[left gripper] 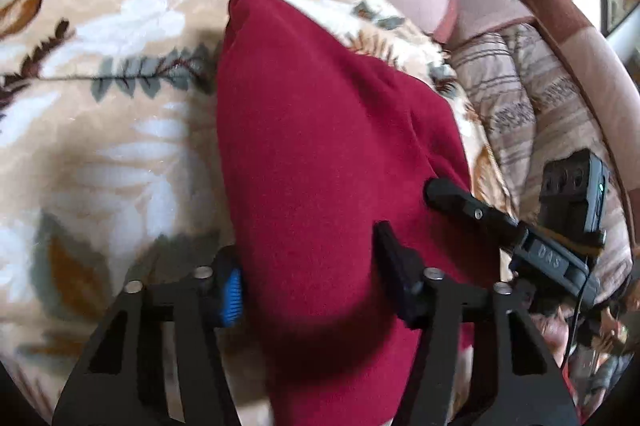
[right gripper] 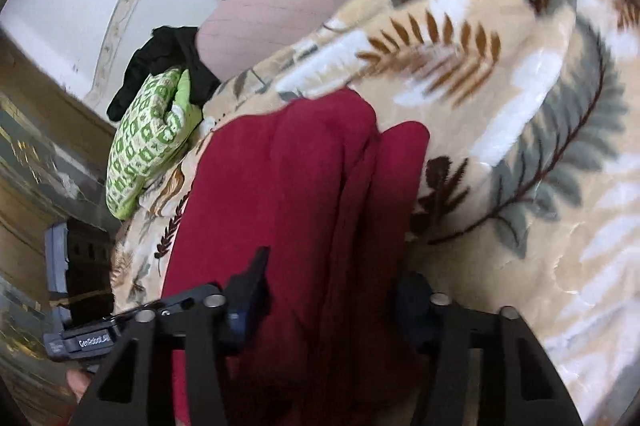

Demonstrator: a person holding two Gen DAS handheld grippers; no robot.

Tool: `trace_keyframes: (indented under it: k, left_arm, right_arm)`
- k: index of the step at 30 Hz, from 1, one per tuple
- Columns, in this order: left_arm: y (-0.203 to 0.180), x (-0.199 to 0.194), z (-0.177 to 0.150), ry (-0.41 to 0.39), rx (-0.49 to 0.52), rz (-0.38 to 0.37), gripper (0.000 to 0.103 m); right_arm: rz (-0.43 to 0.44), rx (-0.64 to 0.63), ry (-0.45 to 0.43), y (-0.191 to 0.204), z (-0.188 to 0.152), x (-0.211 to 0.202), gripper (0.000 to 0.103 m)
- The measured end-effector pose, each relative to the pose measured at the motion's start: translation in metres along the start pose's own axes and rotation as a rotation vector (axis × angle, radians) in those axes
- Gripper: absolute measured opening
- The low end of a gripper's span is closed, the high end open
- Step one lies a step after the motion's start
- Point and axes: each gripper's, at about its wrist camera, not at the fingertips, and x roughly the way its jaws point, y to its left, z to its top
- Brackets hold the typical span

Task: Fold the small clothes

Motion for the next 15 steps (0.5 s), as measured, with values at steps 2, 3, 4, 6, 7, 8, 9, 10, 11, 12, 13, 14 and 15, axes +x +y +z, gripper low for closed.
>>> trace_keyframes:
  k: [2, 3, 4, 6, 7, 8, 9, 10, 11, 12, 13, 14, 15]
  left_arm:
    - [-0.006, -0.026, -0.011, -0.017, 0.023, -0.005, 0.055]
    - [-0.010, -0.036, -0.016, -0.029, 0.039, 0.008, 0.055]
    - [-0.012, -0.048, -0.022, -0.042, 0.052, 0.019, 0.055]
    - [-0.010, -0.067, -0.037, -0.051, 0.044, 0.031, 0.055]
    - [-0.008, -0.073, -0.048, -0.045, 0.037, 0.047, 0.055]
    - [-0.005, -0.076, -0.057, -0.041, 0.032, 0.068, 0.055]
    - [0.001, -0.077, -0.069, -0.034, 0.025, 0.088, 0.055]
    - [0.007, -0.074, -0.079, -0.018, 0.011, 0.100, 0.055]
    - [0.012, -0.069, -0.087, 0.007, -0.007, 0.110, 0.055]
    - [0.020, -0.062, -0.095, 0.042, -0.031, 0.130, 0.055]
    - [0.025, -0.059, -0.101, 0.053, -0.049, 0.143, 0.056]
    - [0.027, -0.062, -0.104, 0.034, -0.057, 0.132, 0.057]
    - [0.025, -0.068, -0.105, 0.017, -0.053, 0.136, 0.057]
  right_arm:
    - [0.012, -0.010, -0.018, 0.012, -0.001, -0.018, 0.047]
    - [0.065, -0.008, -0.020, 0.019, -0.003, -0.027, 0.041]
    - [0.110, -0.008, -0.016, 0.025, -0.005, -0.034, 0.041]
    - [0.112, -0.065, -0.014, 0.047, -0.017, -0.046, 0.041]
    - [0.098, -0.066, 0.000, 0.054, -0.024, -0.048, 0.041]
    - [0.104, -0.045, 0.016, 0.057, -0.032, -0.047, 0.041]
    - [0.119, -0.032, 0.039, 0.061, -0.044, -0.045, 0.041]
    - [0.115, -0.038, 0.054, 0.063, -0.051, -0.041, 0.041]
    - [0.094, -0.044, 0.077, 0.064, -0.061, -0.034, 0.041]
    - [0.056, -0.031, 0.114, 0.061, -0.070, -0.023, 0.042]
    - [0.017, -0.014, 0.150, 0.058, -0.075, -0.015, 0.044]
    - [-0.017, -0.002, 0.173, 0.055, -0.079, -0.011, 0.050]
    - [-0.017, 0.008, 0.165, 0.054, -0.082, -0.016, 0.051]
